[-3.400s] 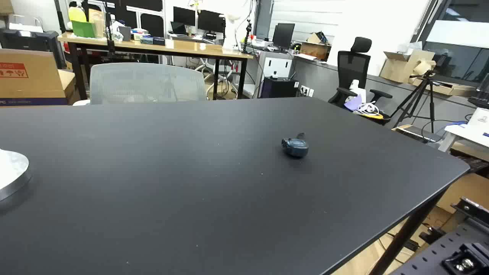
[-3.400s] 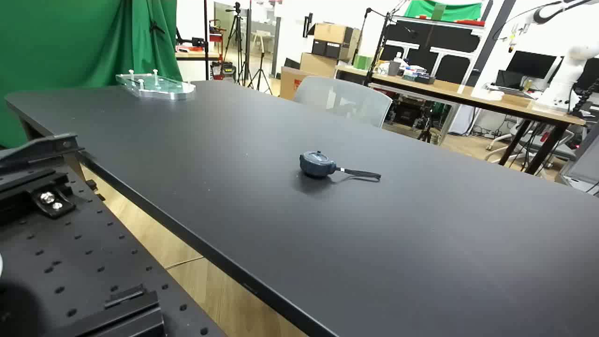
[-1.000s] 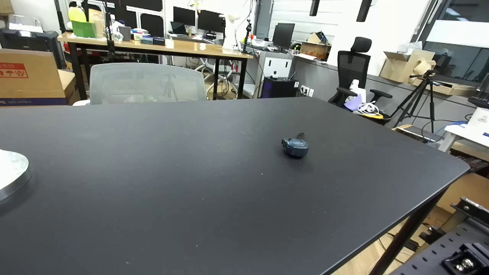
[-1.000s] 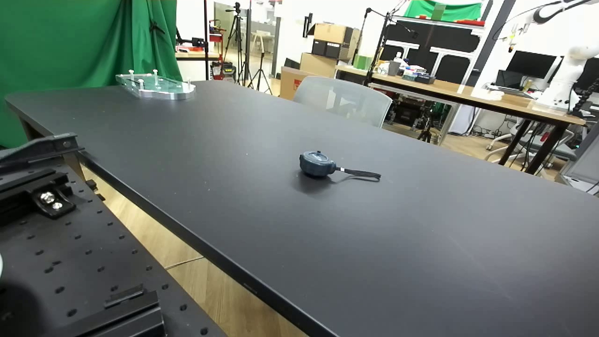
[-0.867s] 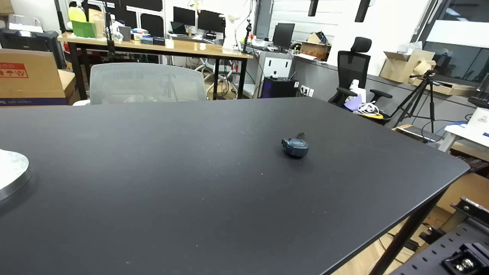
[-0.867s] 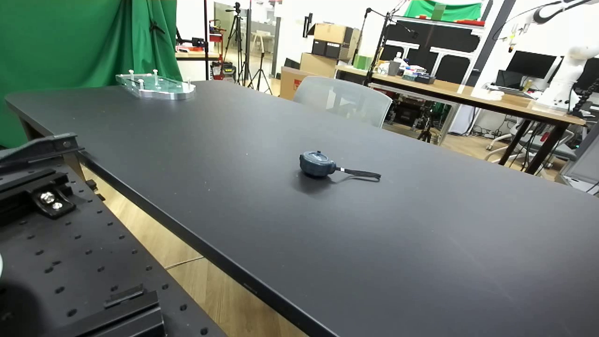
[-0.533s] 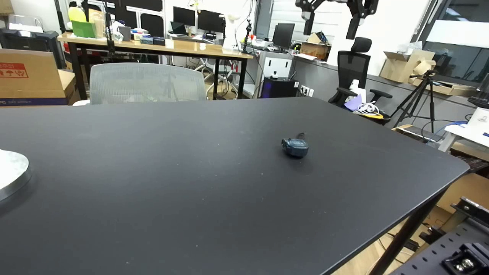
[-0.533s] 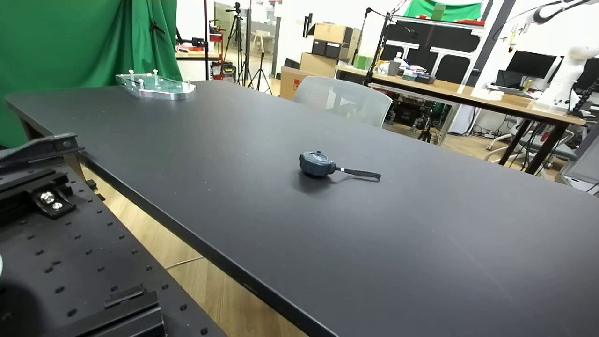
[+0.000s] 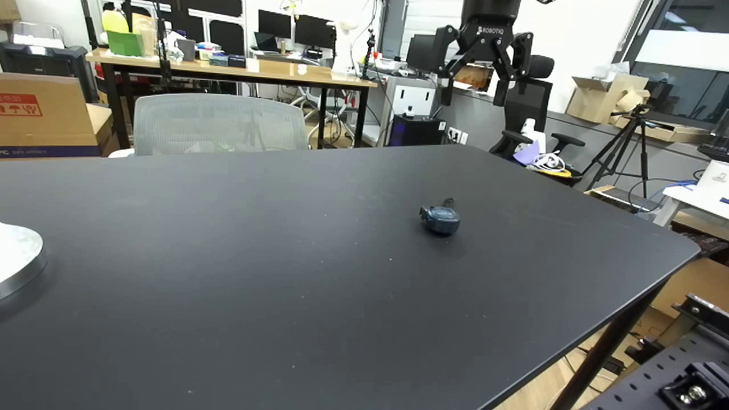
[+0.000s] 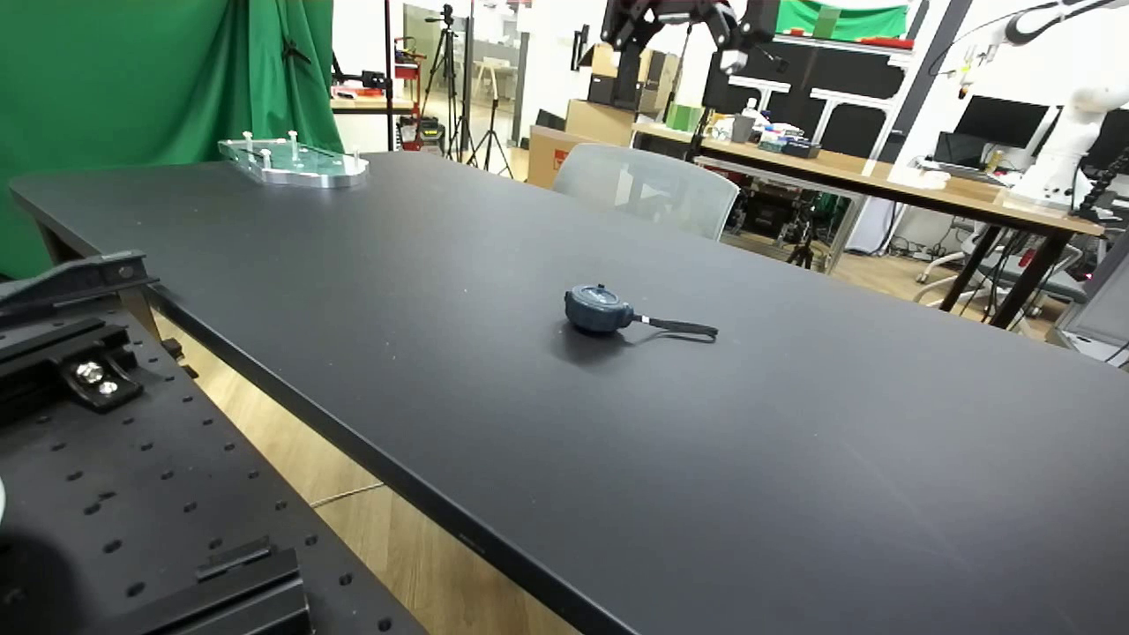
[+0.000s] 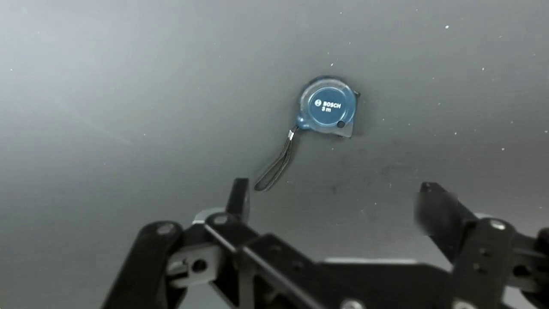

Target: Move the measuring tape to the left and back to the right

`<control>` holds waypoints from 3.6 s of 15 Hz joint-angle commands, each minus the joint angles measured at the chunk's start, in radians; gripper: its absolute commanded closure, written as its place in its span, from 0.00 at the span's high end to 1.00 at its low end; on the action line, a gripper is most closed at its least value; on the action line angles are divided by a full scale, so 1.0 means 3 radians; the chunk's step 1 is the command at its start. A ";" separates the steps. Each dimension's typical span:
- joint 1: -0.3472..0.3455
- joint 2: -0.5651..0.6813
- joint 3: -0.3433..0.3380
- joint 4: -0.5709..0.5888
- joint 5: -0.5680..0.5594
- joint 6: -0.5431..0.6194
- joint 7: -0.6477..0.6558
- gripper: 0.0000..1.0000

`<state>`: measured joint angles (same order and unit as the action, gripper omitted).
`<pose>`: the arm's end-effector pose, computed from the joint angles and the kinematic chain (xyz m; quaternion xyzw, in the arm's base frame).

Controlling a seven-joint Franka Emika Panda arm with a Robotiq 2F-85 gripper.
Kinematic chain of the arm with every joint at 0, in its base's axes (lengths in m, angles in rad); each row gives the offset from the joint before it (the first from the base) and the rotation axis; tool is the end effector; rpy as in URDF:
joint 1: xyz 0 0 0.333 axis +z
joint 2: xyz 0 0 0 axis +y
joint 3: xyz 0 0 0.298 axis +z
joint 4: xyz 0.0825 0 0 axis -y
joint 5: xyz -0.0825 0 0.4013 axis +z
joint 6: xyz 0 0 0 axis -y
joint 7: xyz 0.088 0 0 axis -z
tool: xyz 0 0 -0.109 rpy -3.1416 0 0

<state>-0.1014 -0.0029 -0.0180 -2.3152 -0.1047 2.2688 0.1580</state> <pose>0.5126 -0.0643 0.3084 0.9936 -0.1039 -0.0210 0.0397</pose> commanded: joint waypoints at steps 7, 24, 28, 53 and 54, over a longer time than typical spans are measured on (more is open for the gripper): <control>0.0152 0.0921 -0.0069 0.0451 0.0170 0.0188 0.0123 1.00; 0.0162 0.1271 -0.0116 0.0206 0.0299 0.0565 -0.0051 1.00; 0.0141 0.1394 -0.0130 0.0228 0.0377 0.0650 -0.0082 1.00; 0.0651 0.1244 -0.0118 0.0019 0.0121 0.1041 0.0047 0.42; 0.0698 0.1267 -0.0103 0.0046 0.0094 0.1015 0.0050 0.42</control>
<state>0.0739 0.4016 -0.0536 -2.2870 -0.0365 2.5760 0.1331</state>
